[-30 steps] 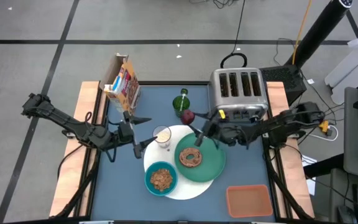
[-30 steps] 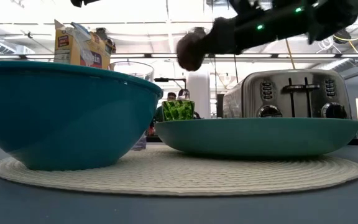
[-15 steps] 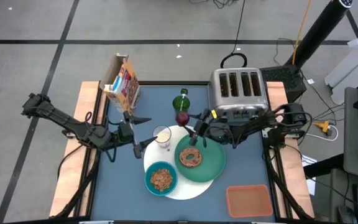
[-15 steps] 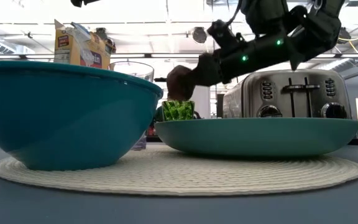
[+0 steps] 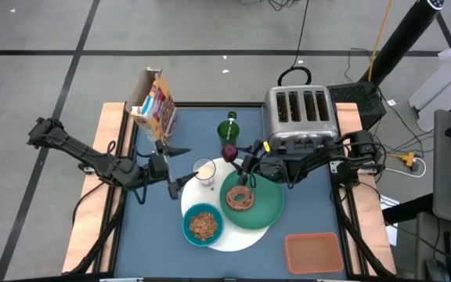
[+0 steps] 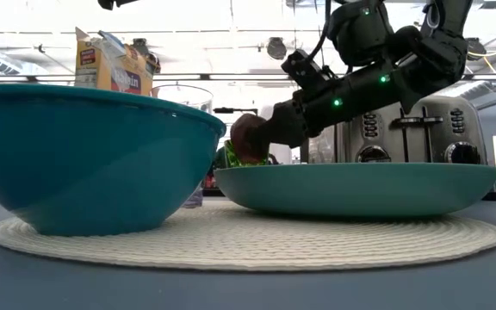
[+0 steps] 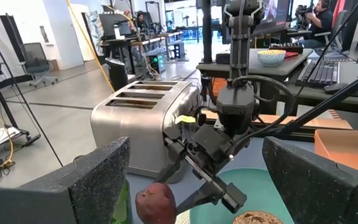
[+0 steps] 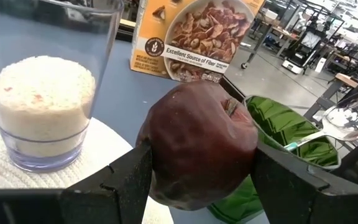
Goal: Arrange a breakfast setting
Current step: Put the apple from the orange bin on the top of the white tablemat
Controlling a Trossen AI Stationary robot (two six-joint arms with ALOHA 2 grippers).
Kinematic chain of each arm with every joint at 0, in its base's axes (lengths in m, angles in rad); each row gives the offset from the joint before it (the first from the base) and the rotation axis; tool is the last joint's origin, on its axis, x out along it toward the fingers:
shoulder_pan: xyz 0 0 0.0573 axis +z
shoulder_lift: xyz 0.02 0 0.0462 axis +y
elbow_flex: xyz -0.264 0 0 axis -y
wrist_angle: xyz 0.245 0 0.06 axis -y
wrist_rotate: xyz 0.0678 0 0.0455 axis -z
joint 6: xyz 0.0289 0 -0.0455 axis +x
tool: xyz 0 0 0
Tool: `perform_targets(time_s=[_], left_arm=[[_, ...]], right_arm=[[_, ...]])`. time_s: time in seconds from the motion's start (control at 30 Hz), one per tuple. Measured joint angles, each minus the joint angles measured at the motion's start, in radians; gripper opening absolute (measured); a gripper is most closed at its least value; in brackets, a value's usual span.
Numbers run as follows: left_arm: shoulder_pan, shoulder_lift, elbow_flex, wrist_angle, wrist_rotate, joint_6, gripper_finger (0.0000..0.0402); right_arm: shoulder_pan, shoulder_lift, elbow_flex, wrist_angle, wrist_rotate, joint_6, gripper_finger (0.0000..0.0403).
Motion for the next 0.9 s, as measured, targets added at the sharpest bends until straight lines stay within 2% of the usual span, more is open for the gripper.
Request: perform_targets(time_s=[0.43,0.9], left_arm=[[0.0,0.0,0.0,0.0,0.0,0.0,0.0372],[0.0,0.0,0.0,0.0,0.0,0.0,0.0372]], right_arm=[[-0.009,0.0,0.0,-0.001,0.0,0.003,0.0239],[-0.009,-0.001,0.0,-0.111,0.0,0.003,0.0239]])
